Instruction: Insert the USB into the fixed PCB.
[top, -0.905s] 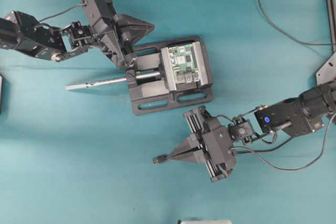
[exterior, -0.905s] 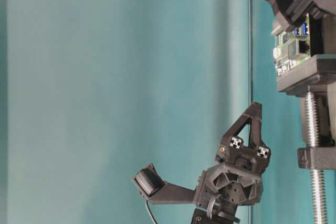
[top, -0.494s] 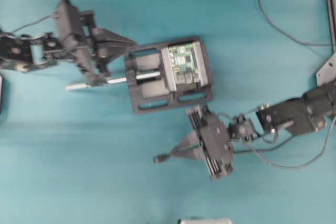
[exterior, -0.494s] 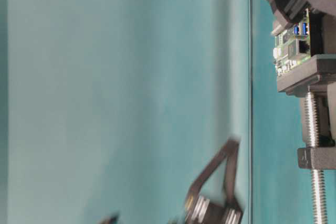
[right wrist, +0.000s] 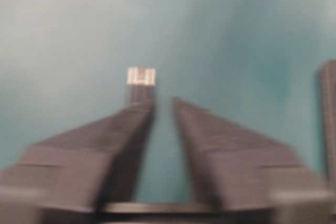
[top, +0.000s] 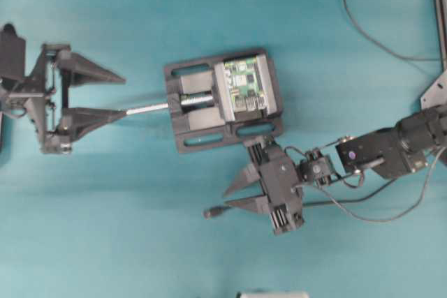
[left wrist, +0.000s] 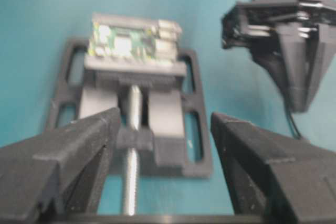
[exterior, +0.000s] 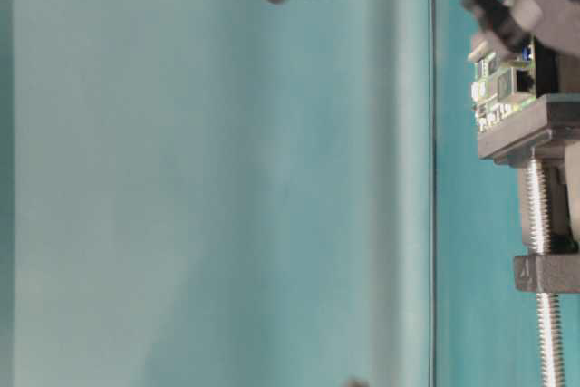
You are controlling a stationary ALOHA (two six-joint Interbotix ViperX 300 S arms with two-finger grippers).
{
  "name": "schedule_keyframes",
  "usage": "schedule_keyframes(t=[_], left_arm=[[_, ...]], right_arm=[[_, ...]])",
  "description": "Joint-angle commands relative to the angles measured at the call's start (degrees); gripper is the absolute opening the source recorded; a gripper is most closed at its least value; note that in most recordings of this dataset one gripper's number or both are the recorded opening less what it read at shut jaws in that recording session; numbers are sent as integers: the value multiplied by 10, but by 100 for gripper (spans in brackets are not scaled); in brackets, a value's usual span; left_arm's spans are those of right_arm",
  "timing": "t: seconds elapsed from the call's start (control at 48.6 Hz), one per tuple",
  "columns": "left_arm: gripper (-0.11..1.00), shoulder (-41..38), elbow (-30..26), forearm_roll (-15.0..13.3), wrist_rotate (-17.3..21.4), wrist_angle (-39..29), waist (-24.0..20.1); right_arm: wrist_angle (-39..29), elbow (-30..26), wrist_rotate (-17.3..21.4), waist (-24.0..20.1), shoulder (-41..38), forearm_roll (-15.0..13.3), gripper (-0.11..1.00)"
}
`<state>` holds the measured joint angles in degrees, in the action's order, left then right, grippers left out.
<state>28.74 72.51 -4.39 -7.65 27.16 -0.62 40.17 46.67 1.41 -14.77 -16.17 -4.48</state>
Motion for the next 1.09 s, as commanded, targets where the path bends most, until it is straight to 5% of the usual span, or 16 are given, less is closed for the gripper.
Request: schedule_keyframes(t=[0.0, 0.082, 0.576, 1.07], left_arm=[[85, 33, 12, 2, -10, -33, -1], [85, 64, 37, 2, -4, -62, -9], [85, 328, 140, 4, 14, -142, -10], [85, 343, 148, 4, 11, -197, -10]], right_arm=[[4, -15, -1, -1, -3, 2, 50], [4, -22, -1, -2, -11, 2, 63], [3, -42, -1, -16, -38, 2, 57], [-11, -46, -1, -17, -48, 21, 56]])
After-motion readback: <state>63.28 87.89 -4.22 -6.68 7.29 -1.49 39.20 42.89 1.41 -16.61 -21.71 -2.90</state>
